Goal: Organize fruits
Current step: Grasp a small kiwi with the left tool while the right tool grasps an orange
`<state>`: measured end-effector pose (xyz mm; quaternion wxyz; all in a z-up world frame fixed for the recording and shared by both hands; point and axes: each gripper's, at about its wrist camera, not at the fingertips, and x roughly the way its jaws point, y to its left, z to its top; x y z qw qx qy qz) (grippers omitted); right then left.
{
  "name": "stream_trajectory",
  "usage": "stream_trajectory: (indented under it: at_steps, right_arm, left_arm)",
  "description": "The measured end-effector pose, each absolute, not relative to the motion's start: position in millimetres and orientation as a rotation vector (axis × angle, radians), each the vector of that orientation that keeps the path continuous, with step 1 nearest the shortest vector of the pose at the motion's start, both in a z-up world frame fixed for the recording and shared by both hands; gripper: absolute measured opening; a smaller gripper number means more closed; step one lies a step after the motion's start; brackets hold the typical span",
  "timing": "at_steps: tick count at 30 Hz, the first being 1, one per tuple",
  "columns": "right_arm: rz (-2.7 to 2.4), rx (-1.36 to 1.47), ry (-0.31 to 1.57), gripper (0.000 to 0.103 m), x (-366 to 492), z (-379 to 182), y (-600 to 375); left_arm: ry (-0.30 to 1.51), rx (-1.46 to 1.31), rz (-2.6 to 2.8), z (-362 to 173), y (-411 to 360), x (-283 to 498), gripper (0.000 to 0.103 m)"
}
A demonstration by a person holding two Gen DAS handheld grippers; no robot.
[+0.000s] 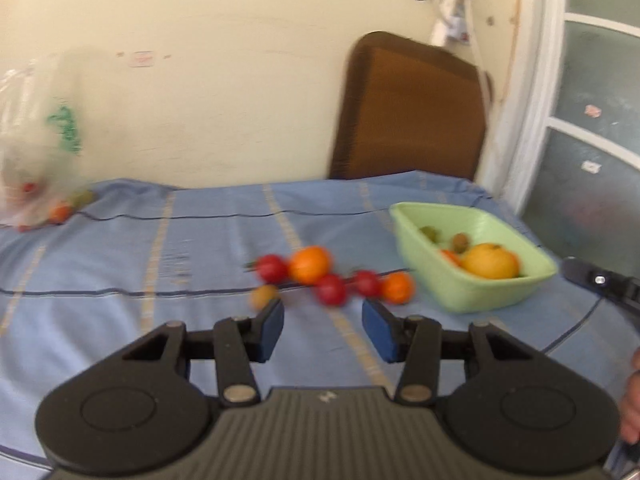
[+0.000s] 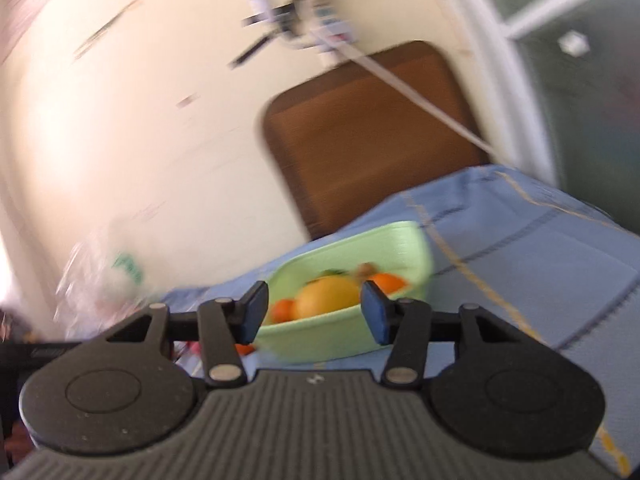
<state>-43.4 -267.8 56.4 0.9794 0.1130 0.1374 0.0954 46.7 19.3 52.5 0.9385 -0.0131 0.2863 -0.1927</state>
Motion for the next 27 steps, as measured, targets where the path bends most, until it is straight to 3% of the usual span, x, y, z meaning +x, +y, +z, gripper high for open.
stream_trajectory:
  at_steps: [2, 7, 15, 19, 22, 27]
  right_arm:
    - [0.260, 0.147, 0.324, 0.040, -29.3, 59.1, -242.1]
    - [0.354, -0.079, 0.434, 0.037, 23.8, 60.4, -186.7]
    - [0.461, -0.082, 0.617, 0.039, 121.2, 58.1, -154.7]
    - [0.495, -0.080, 0.695, 0.039, 140.4, 43.0, -146.9]
    - [0.483, -0.112, 0.726, 0.042, 147.4, 32.8, -137.7]
    - [0.475, -0.071, 0.687, 0.040, 137.4, 40.8, -142.4]
  left_arm:
    - [0.592, -0.022, -0.358, 54.5, 34.3, 58.7, 0.044]
    - [0.606, 0.013, -0.385, 45.3, 35.9, 88.8, 0.044]
    - [0.660, 0.052, -0.425, 18.5, 13.0, 115.0, 0.037]
    - [0.684, 0.047, -0.423, 13.1, 11.6, 123.6, 0.036]
    - [0.674, 0.068, -0.428, 13.3, 9.5, 122.2, 0.026]
    - [0.661, 0.064, -0.431, 15.6, 11.4, 116.8, 0.025]
